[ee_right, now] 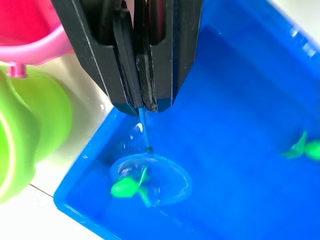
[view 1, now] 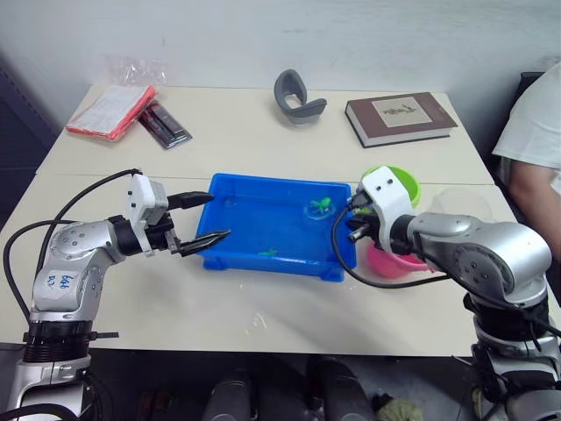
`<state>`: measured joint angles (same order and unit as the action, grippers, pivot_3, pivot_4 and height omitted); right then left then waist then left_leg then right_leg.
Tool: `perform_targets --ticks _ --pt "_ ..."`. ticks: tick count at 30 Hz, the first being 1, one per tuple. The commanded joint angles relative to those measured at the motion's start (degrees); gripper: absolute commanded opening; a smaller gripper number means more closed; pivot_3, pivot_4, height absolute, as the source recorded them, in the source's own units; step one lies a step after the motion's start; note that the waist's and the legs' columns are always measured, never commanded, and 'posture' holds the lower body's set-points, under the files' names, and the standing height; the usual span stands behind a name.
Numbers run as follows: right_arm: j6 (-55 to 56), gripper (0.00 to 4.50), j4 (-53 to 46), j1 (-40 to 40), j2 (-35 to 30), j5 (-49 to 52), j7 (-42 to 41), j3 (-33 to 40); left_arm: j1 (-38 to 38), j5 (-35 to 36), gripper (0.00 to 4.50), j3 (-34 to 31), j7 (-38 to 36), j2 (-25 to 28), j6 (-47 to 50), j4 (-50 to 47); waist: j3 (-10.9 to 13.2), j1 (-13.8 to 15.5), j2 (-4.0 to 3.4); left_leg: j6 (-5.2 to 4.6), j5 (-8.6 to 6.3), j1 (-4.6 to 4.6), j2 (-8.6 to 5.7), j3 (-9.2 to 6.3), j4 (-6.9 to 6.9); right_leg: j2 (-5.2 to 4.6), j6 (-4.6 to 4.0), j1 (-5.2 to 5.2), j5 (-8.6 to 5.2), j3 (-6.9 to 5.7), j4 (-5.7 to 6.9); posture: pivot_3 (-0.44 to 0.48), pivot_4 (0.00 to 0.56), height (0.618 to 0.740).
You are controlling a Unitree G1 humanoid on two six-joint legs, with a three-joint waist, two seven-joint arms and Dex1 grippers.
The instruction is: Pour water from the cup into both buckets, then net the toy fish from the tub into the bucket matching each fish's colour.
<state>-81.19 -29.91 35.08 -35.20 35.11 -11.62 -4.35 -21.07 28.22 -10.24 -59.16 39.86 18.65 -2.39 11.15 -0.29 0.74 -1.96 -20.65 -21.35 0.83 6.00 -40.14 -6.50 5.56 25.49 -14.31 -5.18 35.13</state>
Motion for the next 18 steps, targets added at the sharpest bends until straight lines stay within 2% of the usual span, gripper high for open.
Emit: perform_targets --ticks 1,3,12,18 --pt "12.1 0.0 -4.2 -2.8 -3.4 -1.5 -7.7 0.0 0.3 1.7 4.41 -1.6 -0.4 1.4 0.7 -2.6 0.0 0.0 0.0 0.0 0.0 -0.01 0.0 0.0 0.0 0.0 0.0 0.0 0.0 0.0 -0.02 0.0 0.15 0.74" --pt "17.0 0.0 -5.0 -4.7 -5.4 -3.0 -10.5 -0.1 0.3 1.6 4.41 -1.7 -0.3 1.5 0.7 -2.5 0.0 0.0 0.0 -0.01 0.0 0.0 -0.01 0.01 0.01 0.01 0.02 0.0 0.01 0.0 -0.04 0.0 0.15 0.74" --pt "28.3 0.0 -10.8 -15.0 -6.8 -3.7 -15.3 6.3 -0.1 1.0 4.41 -1.0 0.4 0.2 -0.6 -1.5 0.0 0.2 0.01 0.0 0.0 0.01 0.0 0.0 0.03 0.01 0.02 -0.02 0.01 0.0 -0.07 0.0 0.15 0.74" --pt "42.0 0.0 -10.1 -23.7 -7.3 -8.5 -17.3 15.0 -0.5 1.9 4.41 0.1 -2.1 0.3 0.0 -1.6 0.0 0.3 0.01 0.0 -0.01 0.03 -0.01 0.01 0.03 0.02 0.02 -0.05 0.01 0.0 -0.08 0.0 0.15 0.74"
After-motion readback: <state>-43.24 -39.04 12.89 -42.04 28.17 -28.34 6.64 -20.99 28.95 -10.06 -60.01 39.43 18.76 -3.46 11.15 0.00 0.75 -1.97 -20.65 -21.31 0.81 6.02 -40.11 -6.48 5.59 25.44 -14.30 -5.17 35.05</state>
